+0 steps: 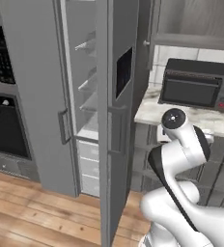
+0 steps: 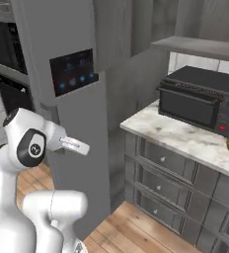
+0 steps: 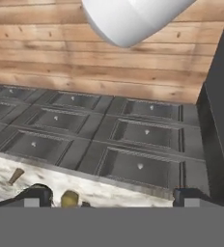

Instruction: Retrieve the bottle and the shaker from the cabinet and place them next to the mixing bowl on the counter. Then add garlic from the fridge to the mixing bowl.

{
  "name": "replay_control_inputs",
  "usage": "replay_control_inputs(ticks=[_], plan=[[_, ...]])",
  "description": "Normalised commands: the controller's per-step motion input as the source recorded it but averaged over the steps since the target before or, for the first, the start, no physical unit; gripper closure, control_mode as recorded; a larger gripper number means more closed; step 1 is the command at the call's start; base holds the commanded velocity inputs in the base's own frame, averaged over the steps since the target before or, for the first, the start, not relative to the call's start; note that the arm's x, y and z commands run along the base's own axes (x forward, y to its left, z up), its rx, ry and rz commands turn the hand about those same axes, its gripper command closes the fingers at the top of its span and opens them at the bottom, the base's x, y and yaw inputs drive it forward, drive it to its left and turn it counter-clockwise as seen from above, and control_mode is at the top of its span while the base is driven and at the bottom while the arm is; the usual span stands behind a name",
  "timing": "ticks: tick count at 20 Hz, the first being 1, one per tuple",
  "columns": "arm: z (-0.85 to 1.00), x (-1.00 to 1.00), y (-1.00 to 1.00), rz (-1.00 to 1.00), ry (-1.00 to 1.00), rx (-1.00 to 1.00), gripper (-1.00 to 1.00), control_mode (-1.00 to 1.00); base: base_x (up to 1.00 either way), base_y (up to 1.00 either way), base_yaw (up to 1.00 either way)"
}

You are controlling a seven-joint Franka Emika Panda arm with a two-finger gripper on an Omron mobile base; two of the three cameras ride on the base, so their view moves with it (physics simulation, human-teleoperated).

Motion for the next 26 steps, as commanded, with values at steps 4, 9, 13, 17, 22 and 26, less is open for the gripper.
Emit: replay_control_inputs(ticks=[4,9,13,17,22,26], plan=[[0.00,0.00,0.00,0.00,0.00,0.00,-1.00,1.00,-0.01,0.84,0.12],[0.00,0.00,0.00,0.00,0.00,0.00,-1.00,1.00,-0.13,0.89,0.02],[0.00,0.00,0.00,0.00,0.00,0.00,-1.00,1.00,-0.21,0.81,0.00],[0.00,0.00,0.00,0.00,0.00,0.00,-1.00,1.00,0.01,0.94,-0.08],[0.00,0.00,0.00,0.00,0.00,0.00,-1.00,1.00,0.17,0.82,-0.32],[0.00,0.00,0.00,0.00,0.00,0.00,-1.00,1.00,0.28,0.39,-0.52]])
